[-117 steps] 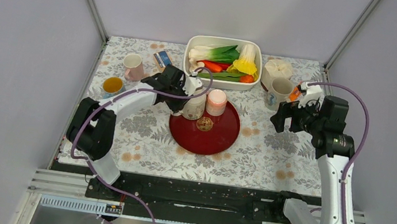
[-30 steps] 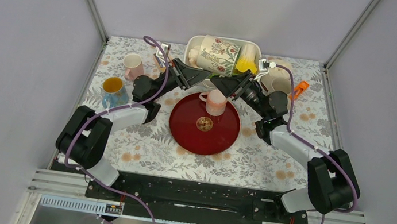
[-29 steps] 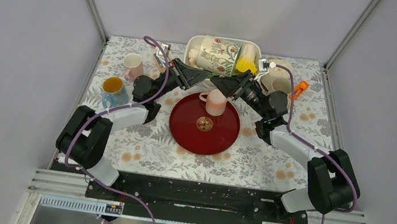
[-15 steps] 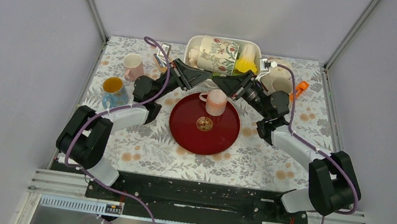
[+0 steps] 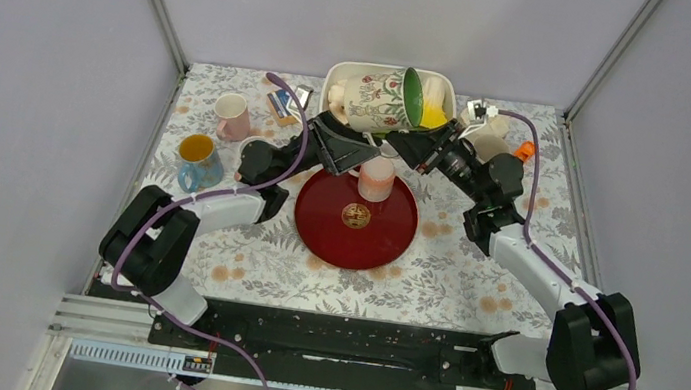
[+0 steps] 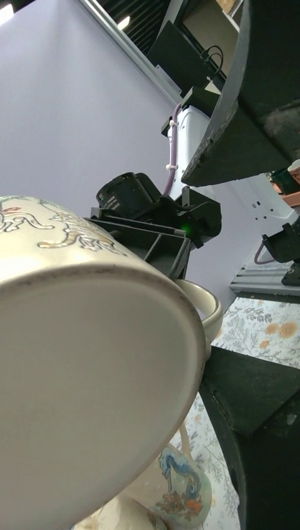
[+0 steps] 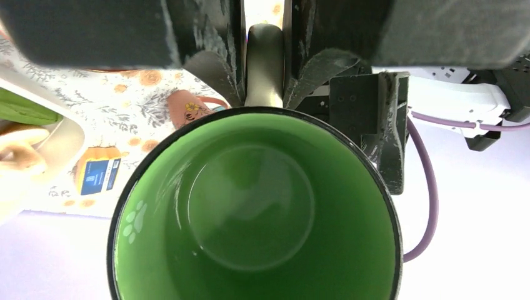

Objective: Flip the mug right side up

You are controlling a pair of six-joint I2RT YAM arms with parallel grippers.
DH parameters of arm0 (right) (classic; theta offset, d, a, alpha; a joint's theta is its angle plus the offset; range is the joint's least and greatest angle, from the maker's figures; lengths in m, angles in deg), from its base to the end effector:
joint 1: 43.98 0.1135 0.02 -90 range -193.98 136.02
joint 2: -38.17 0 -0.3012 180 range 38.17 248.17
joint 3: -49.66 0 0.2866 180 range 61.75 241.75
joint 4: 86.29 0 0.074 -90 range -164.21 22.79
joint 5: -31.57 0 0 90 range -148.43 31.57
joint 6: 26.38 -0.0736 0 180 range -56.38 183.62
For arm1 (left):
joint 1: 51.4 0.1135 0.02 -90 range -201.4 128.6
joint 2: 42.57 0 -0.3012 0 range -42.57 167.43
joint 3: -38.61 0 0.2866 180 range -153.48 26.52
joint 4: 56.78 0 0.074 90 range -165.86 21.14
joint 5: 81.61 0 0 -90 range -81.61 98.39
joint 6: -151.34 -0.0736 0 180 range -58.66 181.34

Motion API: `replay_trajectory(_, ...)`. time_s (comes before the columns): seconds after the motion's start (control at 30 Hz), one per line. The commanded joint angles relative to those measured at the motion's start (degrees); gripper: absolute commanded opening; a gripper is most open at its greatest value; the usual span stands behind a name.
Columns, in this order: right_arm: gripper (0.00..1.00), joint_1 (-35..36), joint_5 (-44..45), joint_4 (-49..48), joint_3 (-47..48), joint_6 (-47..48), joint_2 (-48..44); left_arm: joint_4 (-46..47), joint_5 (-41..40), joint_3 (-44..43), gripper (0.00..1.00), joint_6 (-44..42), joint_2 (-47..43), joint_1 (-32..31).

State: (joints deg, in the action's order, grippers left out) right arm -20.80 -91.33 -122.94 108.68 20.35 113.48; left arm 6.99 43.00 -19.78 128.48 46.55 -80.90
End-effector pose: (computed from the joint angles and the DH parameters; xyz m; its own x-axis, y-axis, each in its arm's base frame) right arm 0.3024 0.1730 0.3717 -0.3145 0.4914 -0.8122 -0.8007 0.3222 0.5050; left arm 0.3054 -0.2208 0.3416 -0.5710 -0.5483 -0.6110 0.7557 -0.0602 -0.6521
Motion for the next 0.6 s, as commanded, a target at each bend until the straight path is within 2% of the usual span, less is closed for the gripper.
replay_trajectory(0.0, 0.0, -1.69, 2.29, -3.53, 4.78, 6.3, -4.69, 9.47, 1.58, -0.42, 0.99, -0.96, -1.44, -0.73)
replay_trajectory(0.17, 0.0, -2.51, 0.84, -1.32, 6.22, 7.98, -6.64, 7.18, 1.21, 0.89, 0.99, -2.79, -1.87, -0.74)
replay_trajectory(0.5, 0.0, -7.74, 0.88, 1.06, 9.08, 6.78, -10.33, -5.18, 0.9, 2.62, 0.99, -10.8, -2.34, -0.83)
replay_trajectory(0.57, 0.0, -8.67, 0.36, 4.64, 10.37, 8.6, -11.14, -7.75, 1.18, 2.15, 0.99, -11.8, -2.51, -0.8)
